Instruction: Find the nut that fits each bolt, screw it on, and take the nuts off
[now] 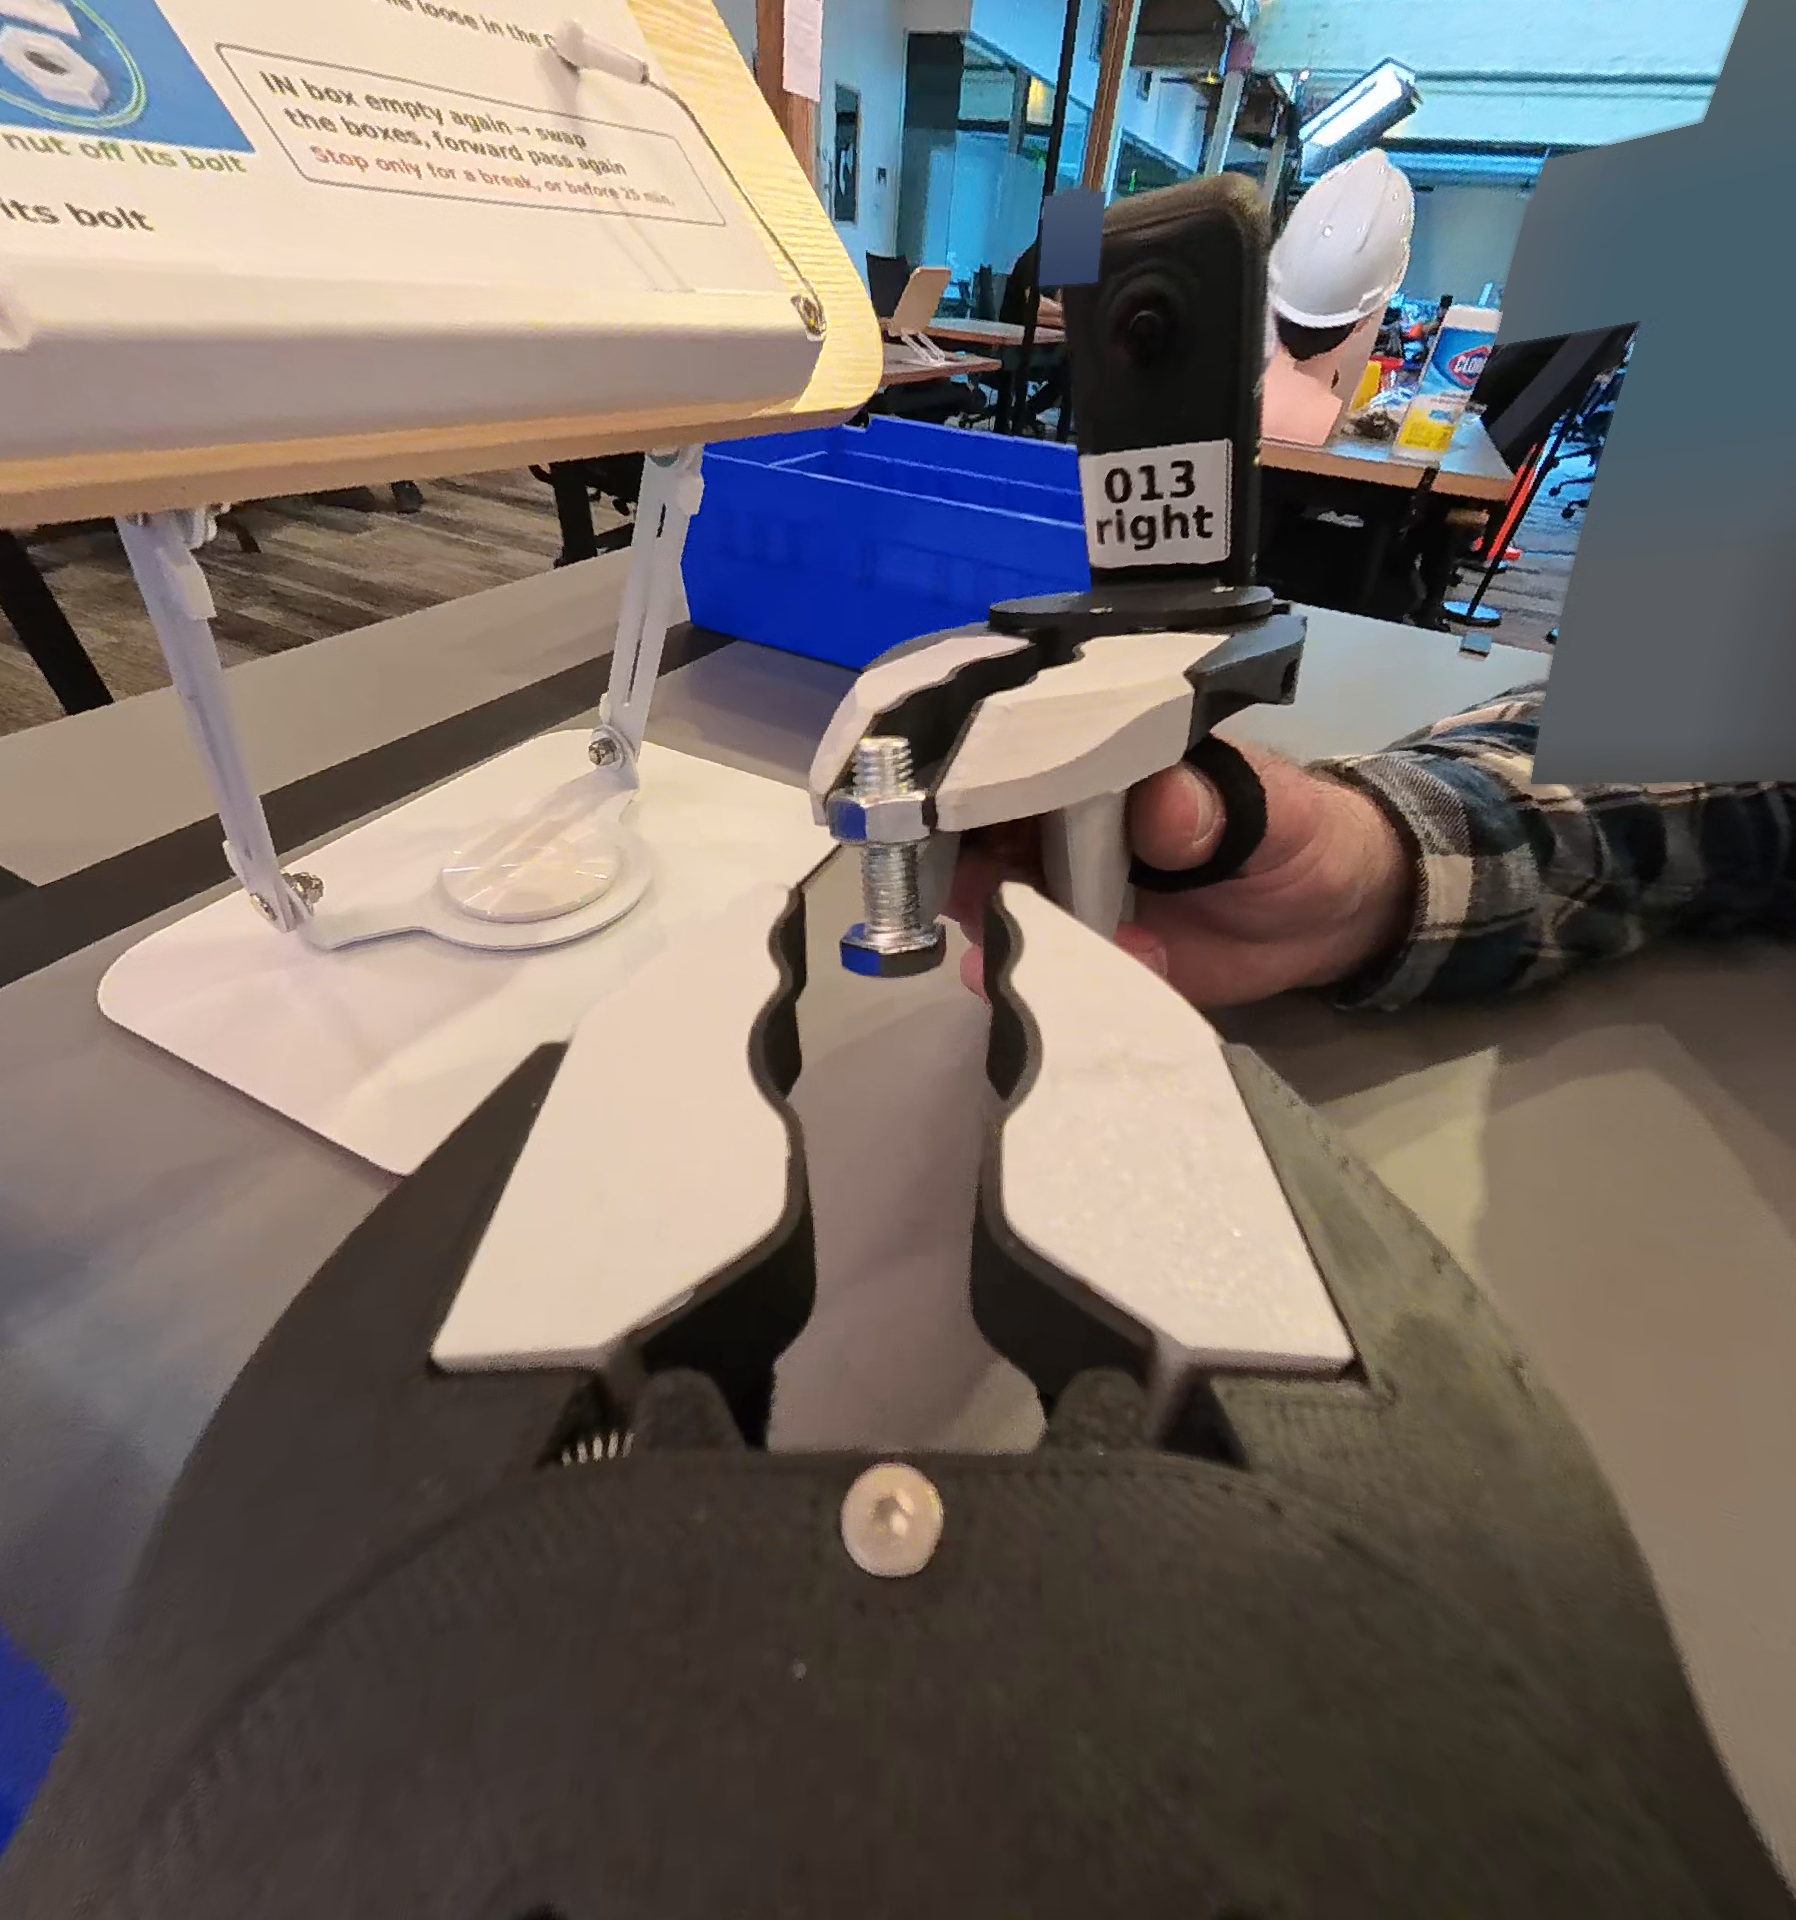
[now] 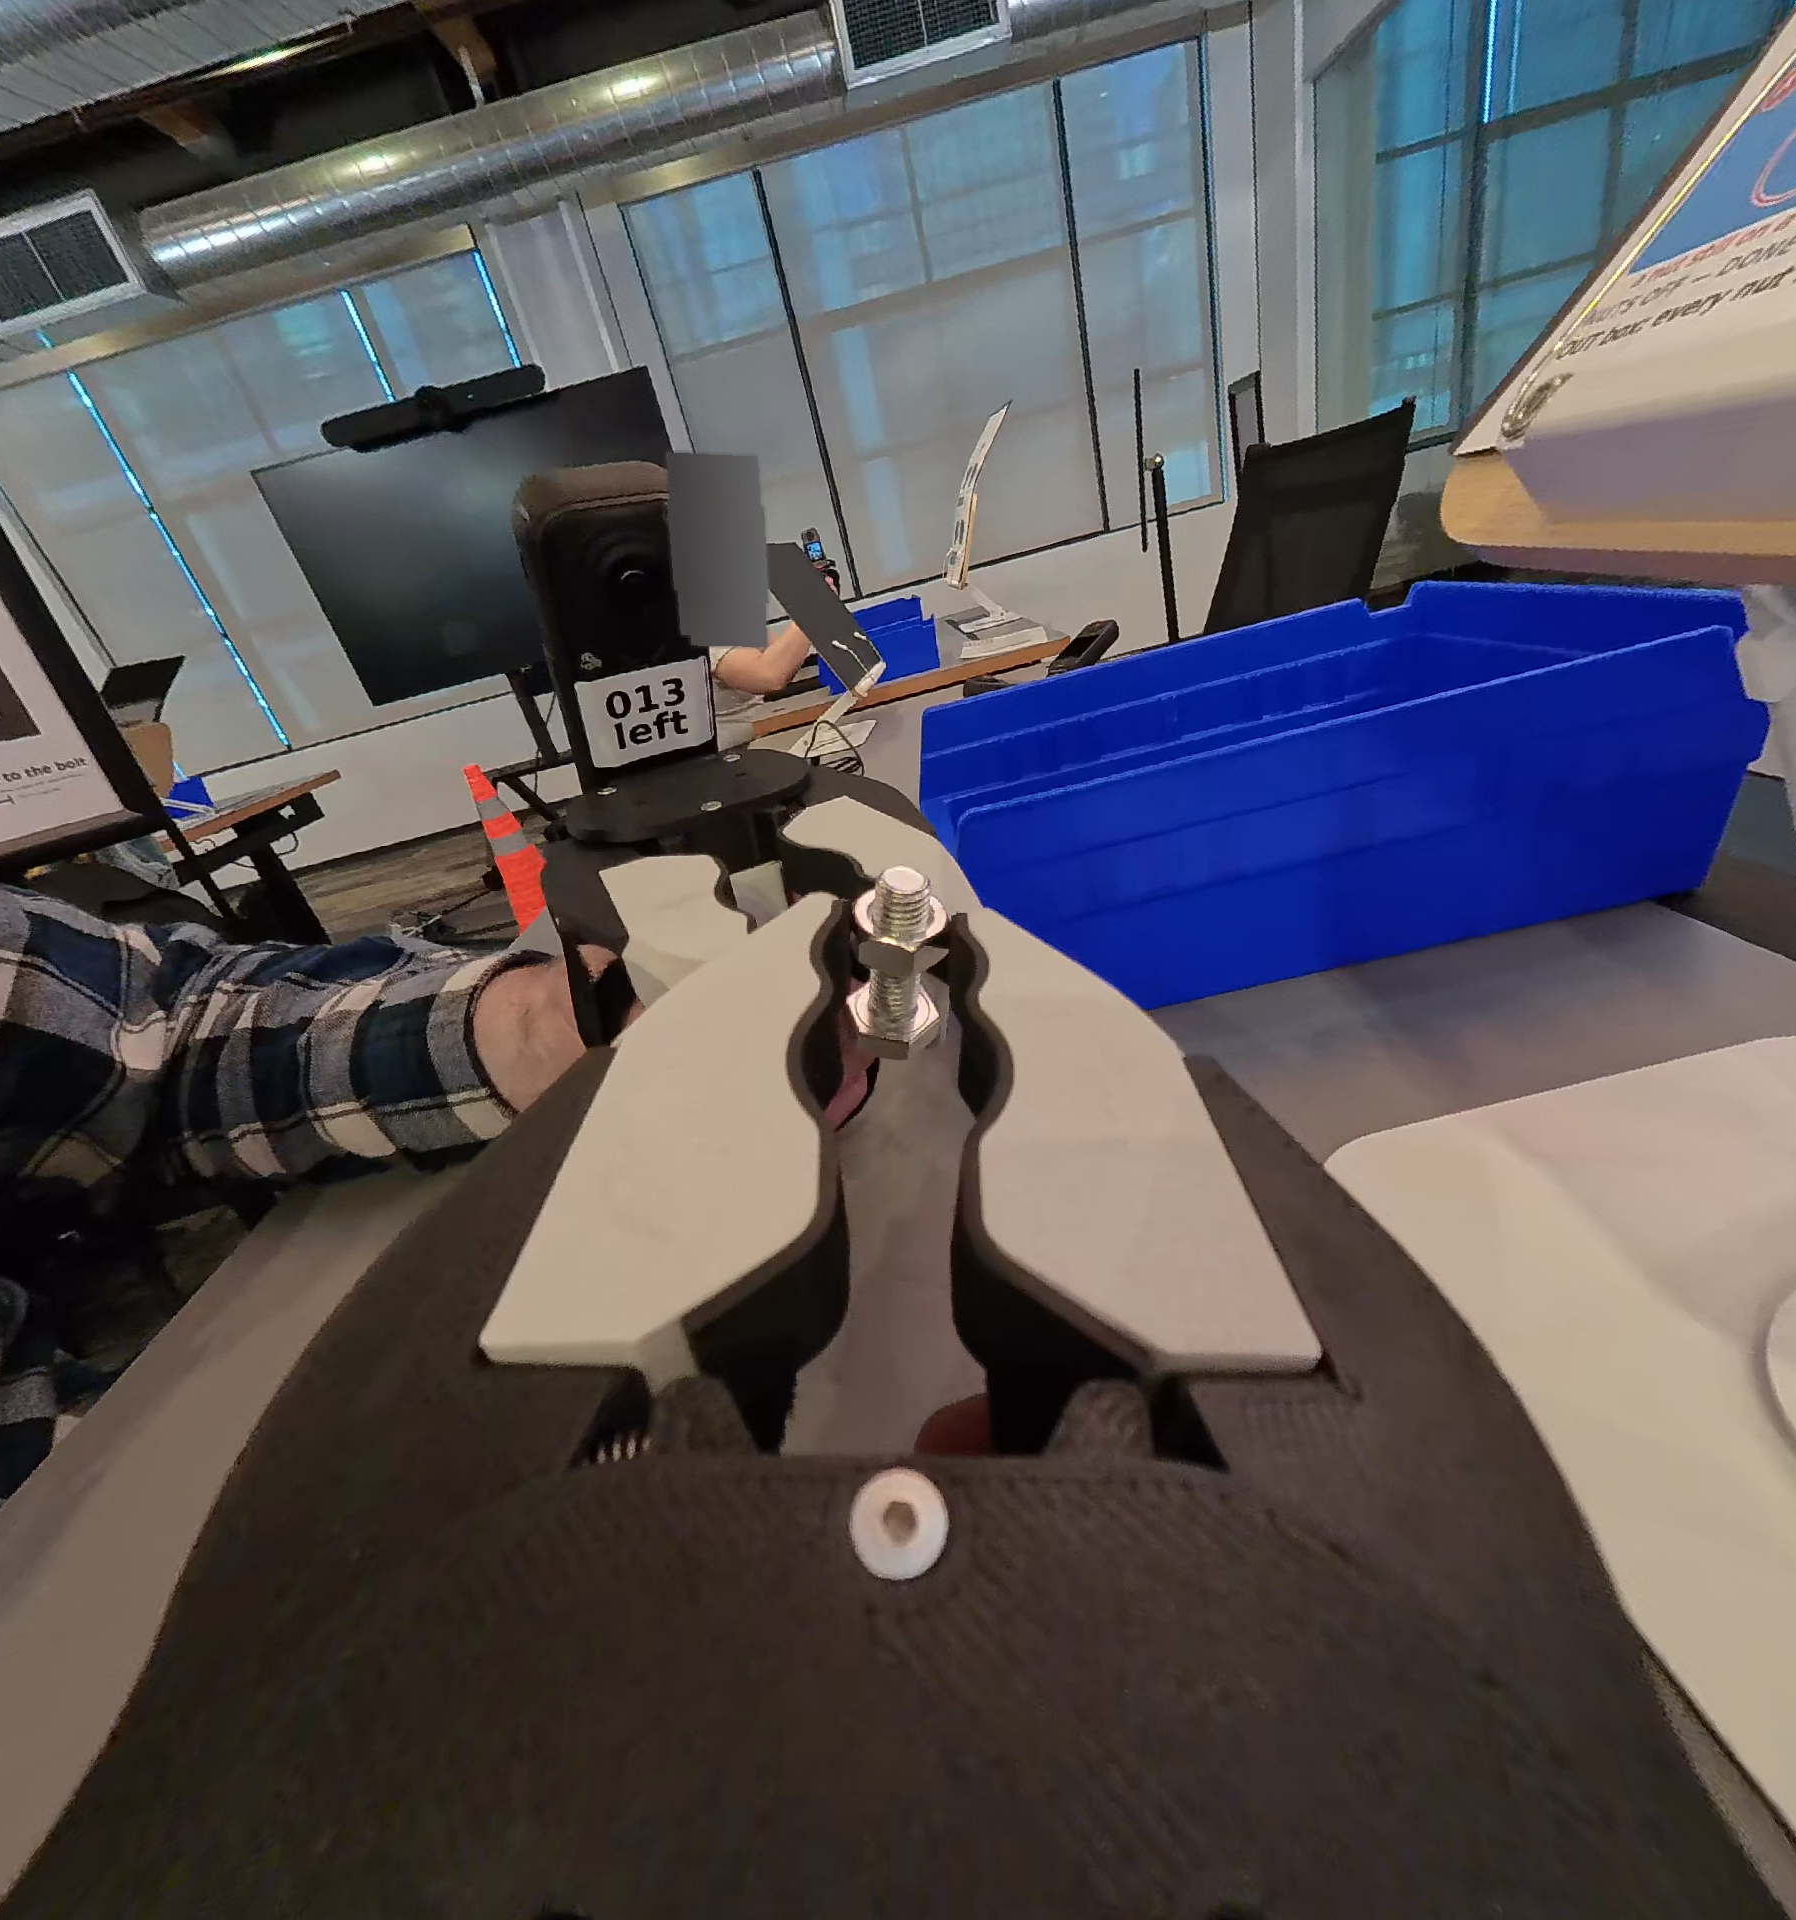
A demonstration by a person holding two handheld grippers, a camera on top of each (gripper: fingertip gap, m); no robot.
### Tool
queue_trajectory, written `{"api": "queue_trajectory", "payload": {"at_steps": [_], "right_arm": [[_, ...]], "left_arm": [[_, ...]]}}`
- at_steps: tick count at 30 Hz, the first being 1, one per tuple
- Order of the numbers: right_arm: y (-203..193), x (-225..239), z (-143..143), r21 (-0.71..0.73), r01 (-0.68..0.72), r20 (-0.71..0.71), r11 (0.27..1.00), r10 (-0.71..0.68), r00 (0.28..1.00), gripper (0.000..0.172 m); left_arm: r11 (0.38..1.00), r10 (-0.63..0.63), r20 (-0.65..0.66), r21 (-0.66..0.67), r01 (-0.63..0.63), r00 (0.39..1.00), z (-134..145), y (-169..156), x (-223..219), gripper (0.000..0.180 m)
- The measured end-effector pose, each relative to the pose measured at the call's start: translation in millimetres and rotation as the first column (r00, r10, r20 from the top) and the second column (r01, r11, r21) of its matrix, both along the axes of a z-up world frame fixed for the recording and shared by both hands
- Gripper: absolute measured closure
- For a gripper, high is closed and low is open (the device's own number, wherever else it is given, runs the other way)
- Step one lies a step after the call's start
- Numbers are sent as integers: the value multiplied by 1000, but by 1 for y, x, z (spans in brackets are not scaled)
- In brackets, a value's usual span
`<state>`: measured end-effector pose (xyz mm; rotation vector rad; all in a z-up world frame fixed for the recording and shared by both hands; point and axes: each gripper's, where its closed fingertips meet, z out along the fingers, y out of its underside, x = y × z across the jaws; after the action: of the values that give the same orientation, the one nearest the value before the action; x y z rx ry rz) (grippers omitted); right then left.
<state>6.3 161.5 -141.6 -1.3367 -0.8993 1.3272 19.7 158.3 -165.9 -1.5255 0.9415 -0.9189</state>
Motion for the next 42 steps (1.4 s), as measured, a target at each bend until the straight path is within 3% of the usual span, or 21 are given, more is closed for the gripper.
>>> {"api": "queue_trajectory", "payload": {"at_steps": [24,28,36,42], "right_arm": [[-4,0,6,19,-38,-22,999,39,999,154],[-6,-3,8,38,-55,-24,998,56,998,154],[-13,-5,11,53,-82,-48,995,85,995,154],[-12,-5,11,52,-83,-53,995,86,995,154]], "left_arm": [[987,-142,-72,-88,135,987,-20,-14,11,148],[971,-229,-68,-89,222,971,-21,-26,15,146],[923,-365,71,-100,371,928,-7,-43,19,148],[896,-431,59,-88,435,900,-5,-56,21,148]]}}
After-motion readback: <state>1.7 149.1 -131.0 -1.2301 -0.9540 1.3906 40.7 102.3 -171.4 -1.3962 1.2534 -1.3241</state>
